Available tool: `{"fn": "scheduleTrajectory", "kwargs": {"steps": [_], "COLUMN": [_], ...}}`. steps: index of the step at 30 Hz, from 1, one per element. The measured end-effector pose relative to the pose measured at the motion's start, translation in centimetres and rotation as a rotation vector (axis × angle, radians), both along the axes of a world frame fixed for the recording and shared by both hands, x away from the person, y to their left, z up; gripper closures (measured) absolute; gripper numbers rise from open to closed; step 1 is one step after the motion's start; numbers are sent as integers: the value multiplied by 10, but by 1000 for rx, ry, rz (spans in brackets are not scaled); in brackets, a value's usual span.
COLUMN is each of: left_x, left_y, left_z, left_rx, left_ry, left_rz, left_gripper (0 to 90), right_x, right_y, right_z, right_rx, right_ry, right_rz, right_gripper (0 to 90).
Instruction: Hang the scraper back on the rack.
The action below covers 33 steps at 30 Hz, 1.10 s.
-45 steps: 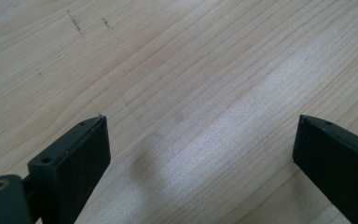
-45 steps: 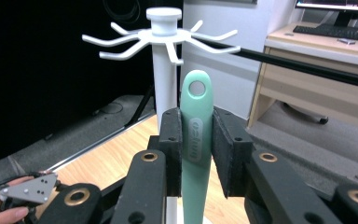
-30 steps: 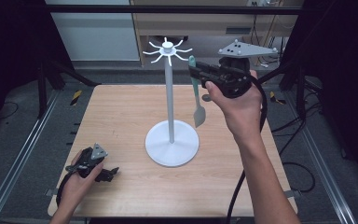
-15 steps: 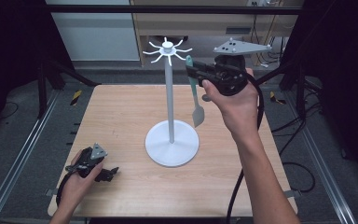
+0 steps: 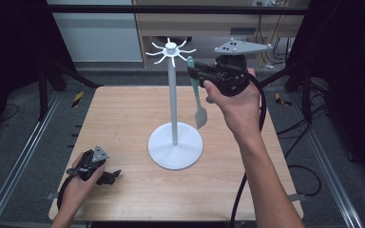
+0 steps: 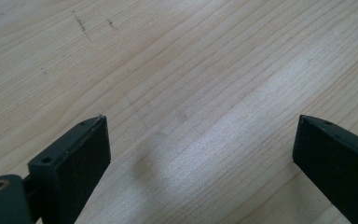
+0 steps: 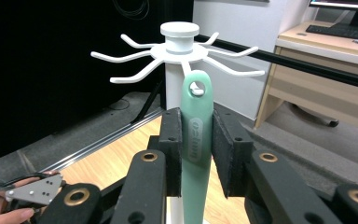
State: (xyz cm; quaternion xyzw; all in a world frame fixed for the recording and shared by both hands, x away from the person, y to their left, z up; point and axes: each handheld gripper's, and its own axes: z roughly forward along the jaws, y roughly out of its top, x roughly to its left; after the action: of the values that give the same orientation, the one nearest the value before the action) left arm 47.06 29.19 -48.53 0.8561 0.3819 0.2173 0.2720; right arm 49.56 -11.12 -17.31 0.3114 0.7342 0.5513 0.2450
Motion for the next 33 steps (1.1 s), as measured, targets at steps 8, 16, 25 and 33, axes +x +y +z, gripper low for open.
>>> {"fn": "scheduleTrajectory", "kwargs": {"steps": [8,16,25,33], "left_x": [0,0,0,0], "left_y": [-1,-1,-1,-1], "left_z": [0,0,0,-1], "left_rx": [-2,2,4,1], "left_ry": [-1,-2,-2,-3], "left_rz": [4,1,0,-1], "left_gripper": [38,38,38,37], "right_x": [1,1,2,4], "right_y": [2,4,6,9], "right_z": [0,0,-1,-2], "right_rx": [-4,-6,-10,-10], "right_ry": [9,4,-2,0], "right_rz": [5,4,-8,-7], "right_gripper": [745,745,745,744]}}
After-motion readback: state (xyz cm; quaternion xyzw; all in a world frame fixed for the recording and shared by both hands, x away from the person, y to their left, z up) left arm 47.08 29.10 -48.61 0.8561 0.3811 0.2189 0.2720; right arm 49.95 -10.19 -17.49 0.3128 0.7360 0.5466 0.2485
